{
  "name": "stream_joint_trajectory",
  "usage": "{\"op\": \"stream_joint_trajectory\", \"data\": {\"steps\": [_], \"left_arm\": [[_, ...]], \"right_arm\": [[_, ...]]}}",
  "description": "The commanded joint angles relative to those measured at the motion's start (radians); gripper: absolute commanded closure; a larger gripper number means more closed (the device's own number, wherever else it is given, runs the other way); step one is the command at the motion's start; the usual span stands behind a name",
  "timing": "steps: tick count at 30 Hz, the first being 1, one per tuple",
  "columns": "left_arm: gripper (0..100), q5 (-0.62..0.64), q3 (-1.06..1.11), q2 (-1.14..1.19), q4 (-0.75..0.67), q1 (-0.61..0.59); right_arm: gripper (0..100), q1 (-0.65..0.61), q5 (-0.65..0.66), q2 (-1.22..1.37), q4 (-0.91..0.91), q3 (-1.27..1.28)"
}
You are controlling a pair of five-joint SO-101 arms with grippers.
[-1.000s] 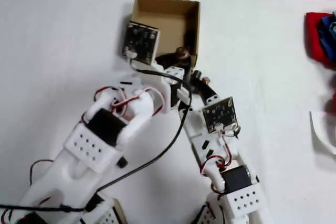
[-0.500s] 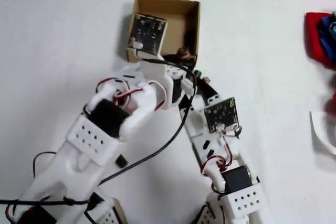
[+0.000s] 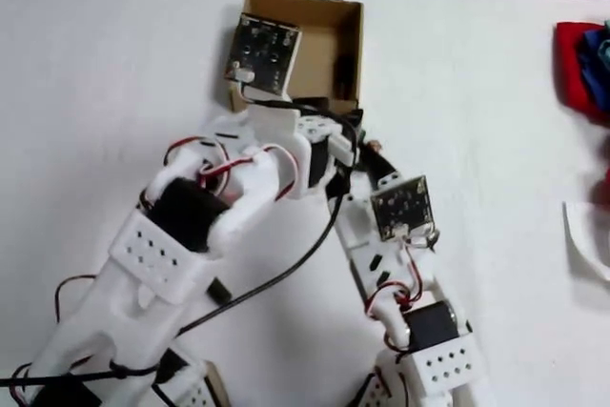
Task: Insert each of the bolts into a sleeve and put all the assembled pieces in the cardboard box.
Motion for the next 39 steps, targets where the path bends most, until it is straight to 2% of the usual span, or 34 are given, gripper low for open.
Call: {"op": "stream_joint_trajectory", "data": {"steps": [1,3,9,14,16,19,22,28,35,39], "left_arm": [[83,-0.006,-0.048,-0.006,0.002,-0.015],[83,-0.006,-0.035,0.005,0.003,-0.048],[83,-0.015,0.067,0.041,-0.041,-0.155],[84,-0.18,0.14,0.048,-0.051,-0.316],[88,-0.255,0.194,0.048,-0.046,-0.387],[98,-0.376,0.305,0.048,-0.055,-0.468],[95,-0.466,0.417,0.048,-0.08,-0.534],[95,-0.605,0.633,0.048,-0.338,-0.658],[95,-0.623,0.878,0.048,-0.701,-0.747],[95,-0.623,0.935,0.049,-0.816,-0.753]], "right_arm": [[97.8,0.013,0.002,-0.024,-0.018,-0.015],[97.8,0.013,-0.003,-0.024,-0.018,-0.017],[97.8,0.015,-0.127,-0.024,-0.019,-0.054],[97.8,0.09,-0.227,-0.008,-0.019,-0.158],[97.8,0.142,-0.241,0.041,-0.019,-0.219],[97.8,0.183,-0.239,0.196,-0.019,-0.345],[97.8,0.18,-0.239,0.432,-0.019,-0.529],[97.8,0.162,-0.245,1.046,0.038,-1.033],[97.8,0.162,-0.245,1.535,0.337,-1.585],[97.8,0.147,-0.241,1.779,0.539,-1.942]]}}
